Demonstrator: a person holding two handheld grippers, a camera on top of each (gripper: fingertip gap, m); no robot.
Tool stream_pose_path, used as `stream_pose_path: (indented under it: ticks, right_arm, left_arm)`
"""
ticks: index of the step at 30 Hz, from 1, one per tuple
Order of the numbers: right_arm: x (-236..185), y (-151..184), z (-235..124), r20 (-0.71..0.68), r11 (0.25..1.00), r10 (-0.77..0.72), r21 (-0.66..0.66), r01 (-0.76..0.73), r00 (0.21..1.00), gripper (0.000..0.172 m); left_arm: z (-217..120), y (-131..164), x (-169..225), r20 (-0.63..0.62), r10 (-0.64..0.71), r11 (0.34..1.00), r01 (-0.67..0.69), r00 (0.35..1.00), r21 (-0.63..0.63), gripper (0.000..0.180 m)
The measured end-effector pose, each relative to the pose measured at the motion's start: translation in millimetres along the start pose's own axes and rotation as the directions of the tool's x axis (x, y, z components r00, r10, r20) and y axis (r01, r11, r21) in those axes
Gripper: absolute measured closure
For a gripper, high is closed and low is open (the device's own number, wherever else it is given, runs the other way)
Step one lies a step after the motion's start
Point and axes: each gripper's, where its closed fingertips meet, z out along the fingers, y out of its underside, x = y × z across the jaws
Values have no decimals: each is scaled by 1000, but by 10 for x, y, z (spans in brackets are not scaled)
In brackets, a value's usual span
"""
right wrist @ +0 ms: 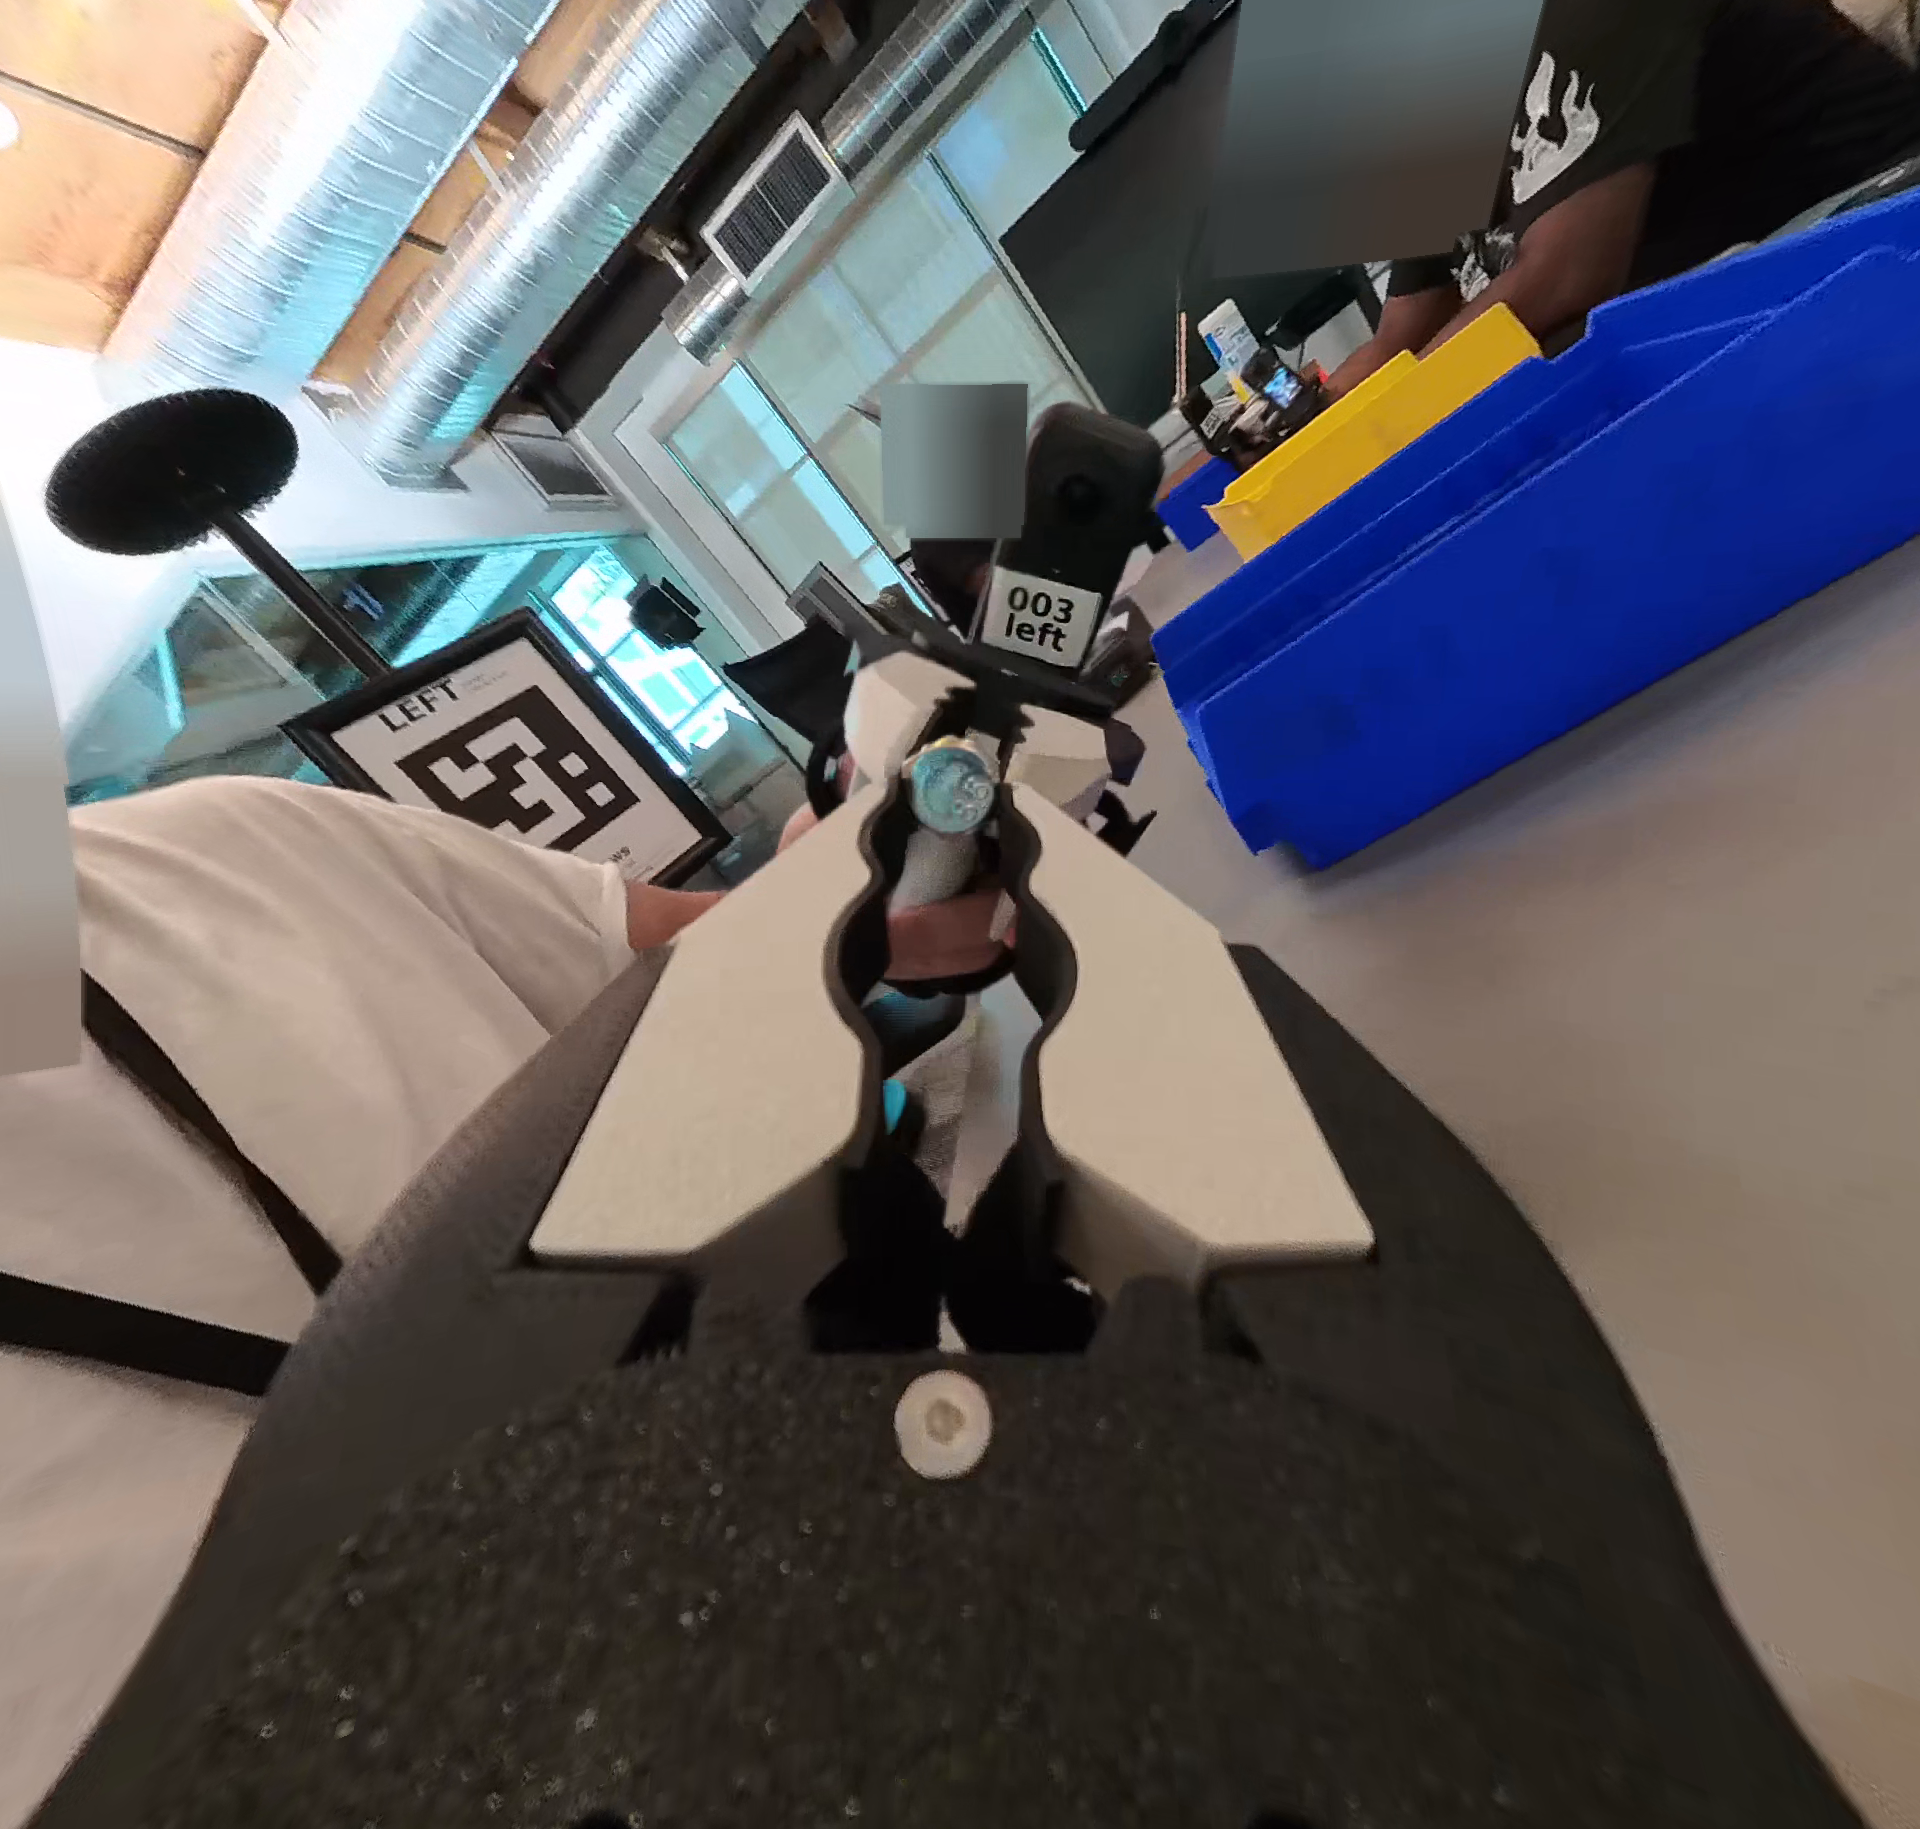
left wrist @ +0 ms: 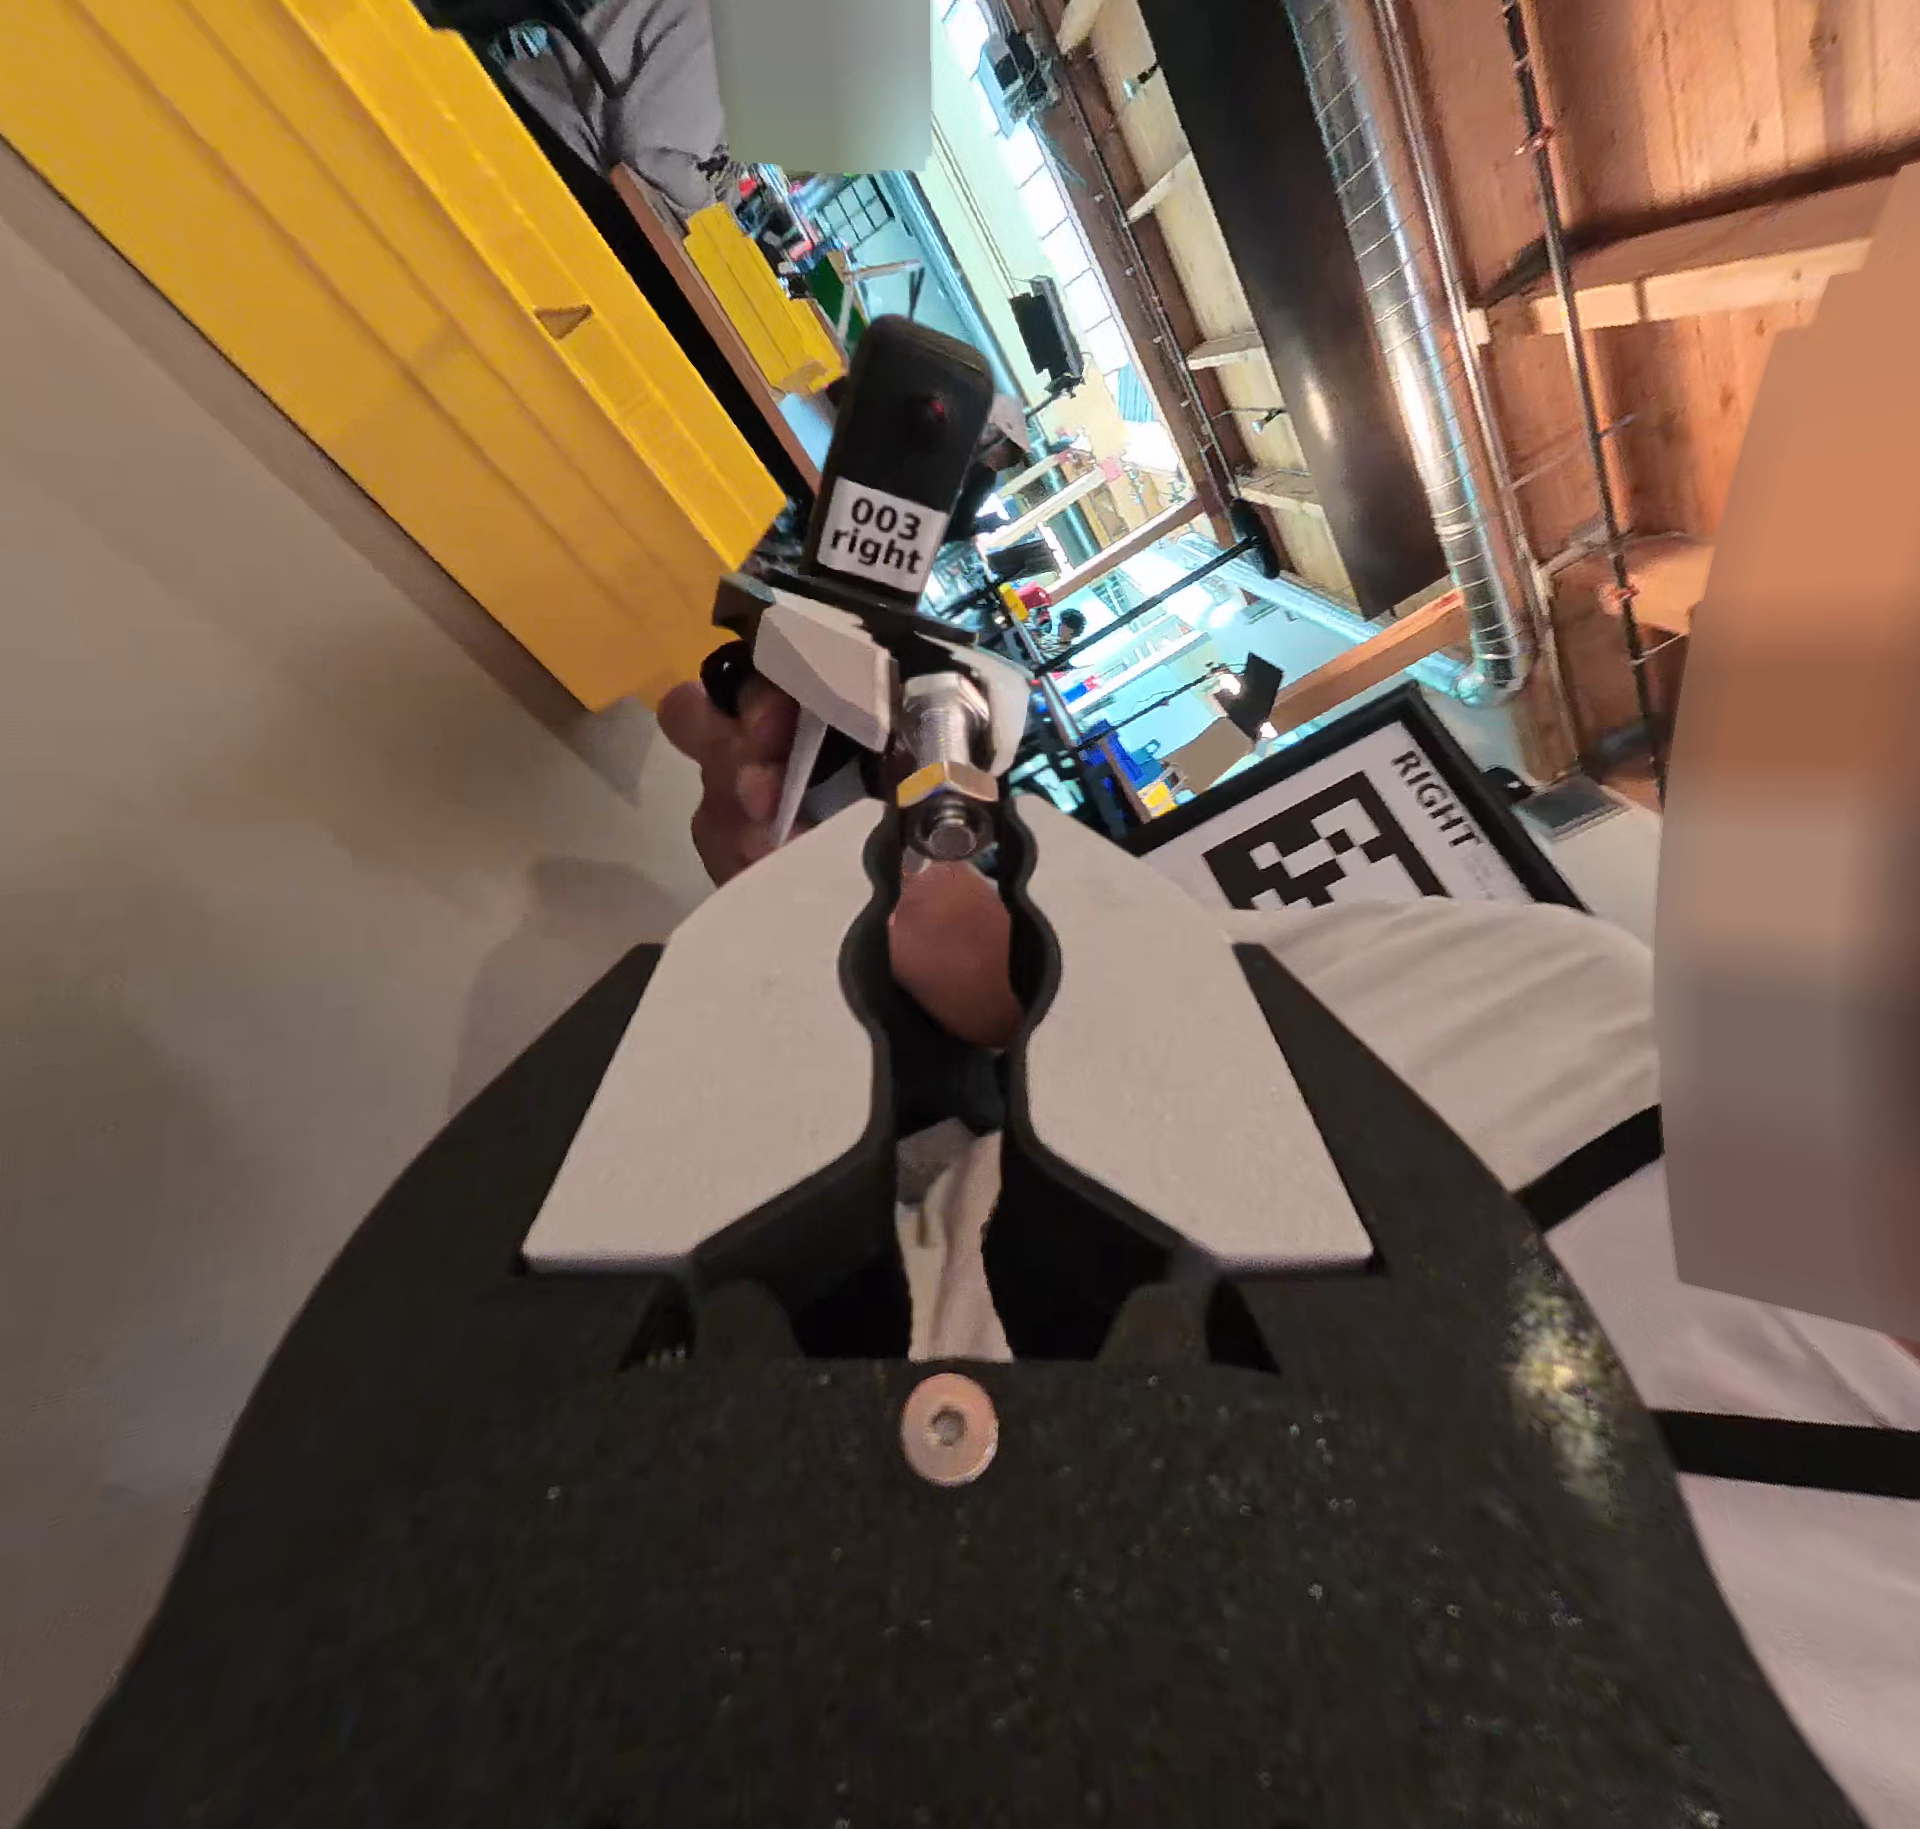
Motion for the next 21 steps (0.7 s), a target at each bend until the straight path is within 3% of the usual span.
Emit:
stream_pose_path:
  ticks: [3, 6, 9, 11, 13, 15, 18, 20, 21]
  right_arm:
    - [-45, -32, 0, 64, 996, 75, 36, -78, 995, 155]
    - [-33, -51, -19, 84, 991, 121, 50, -125, 989, 155]
    - [-8, -82, -40, 101, 981, 175, 70, -183, 979, 155]
    - [24, -83, -48, 103, 972, 213, 76, -221, 972, 155]
    - [54, -82, -52, 109, 961, 253, 85, -262, 961, 155]
    - [85, -57, -45, 121, 945, 309, 76, -319, 943, 155]
    - [94, 46, -8, 167, 896, 434, 16, -443, 885, 155]
    - [104, 78, 9, 199, 858, 502, 8, -514, 842, 155]
    - [112, 101, 15, 205, 844, 525, 0, -536, 826, 155]
  left_arm:
    - [2, -22, 56, -6, 173, 983, -172, 985, 61, 160]
    - [-33, -93, 97, 46, 358, 924, -361, 933, 126, 154]
    - [-76, -60, -32, 166, 539, 836, -548, 826, 11, 146]
    - [-114, -62, -182, 275, 733, 669, -732, 622, -128, 131]
    - [-145, -95, -312, 329, 898, 396, -864, 294, -310, 111]
    - [-155, -84, -360, 291, 956, 170, -865, 29, -472, 119]
    - [-95, 16, -341, 117, 970, -108, -811, -212, -575, 120]
    - [-70, 54, -311, 19, 954, -232, -778, -299, -584, 124]
    - [-59, 56, -278, -6, 950, -259, -775, -314, -576, 125]
